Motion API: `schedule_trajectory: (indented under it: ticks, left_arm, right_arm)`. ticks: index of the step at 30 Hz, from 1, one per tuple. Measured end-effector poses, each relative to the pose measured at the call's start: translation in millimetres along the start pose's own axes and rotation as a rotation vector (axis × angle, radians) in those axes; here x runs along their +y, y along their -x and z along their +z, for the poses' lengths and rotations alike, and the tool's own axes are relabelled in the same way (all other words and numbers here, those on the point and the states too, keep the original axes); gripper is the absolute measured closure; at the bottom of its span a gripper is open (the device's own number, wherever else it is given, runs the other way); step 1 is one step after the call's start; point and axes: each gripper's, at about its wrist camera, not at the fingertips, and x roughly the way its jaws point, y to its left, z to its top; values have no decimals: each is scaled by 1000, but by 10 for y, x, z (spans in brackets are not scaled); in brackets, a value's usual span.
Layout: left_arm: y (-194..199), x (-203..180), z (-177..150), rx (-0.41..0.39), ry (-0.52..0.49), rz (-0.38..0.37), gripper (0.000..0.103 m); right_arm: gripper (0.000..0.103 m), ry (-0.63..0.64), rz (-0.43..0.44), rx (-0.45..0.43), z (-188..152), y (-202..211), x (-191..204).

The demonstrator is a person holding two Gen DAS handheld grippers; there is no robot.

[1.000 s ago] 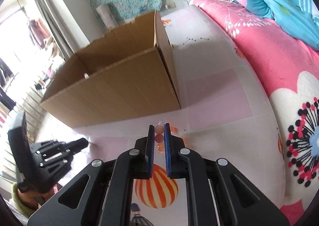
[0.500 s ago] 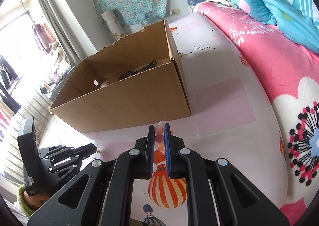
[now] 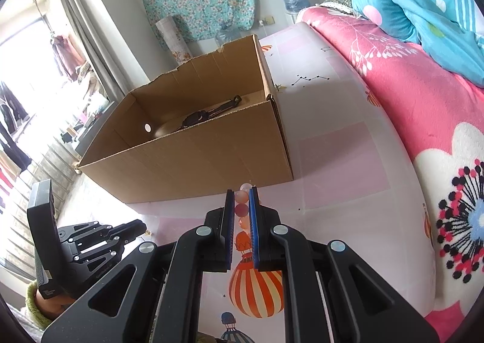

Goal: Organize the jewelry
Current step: 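Close the right tool on the orange-pink bead bracelet while the left tool holds the charm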

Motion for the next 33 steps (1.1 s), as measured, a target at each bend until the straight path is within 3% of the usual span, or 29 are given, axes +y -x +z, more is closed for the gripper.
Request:
schedule_trajectory:
  ticks: [33]
  left_arm:
    - [27, -53, 41, -5, -3, 5, 100]
  right_arm:
    - [93, -18, 1, -12, -31, 41, -32]
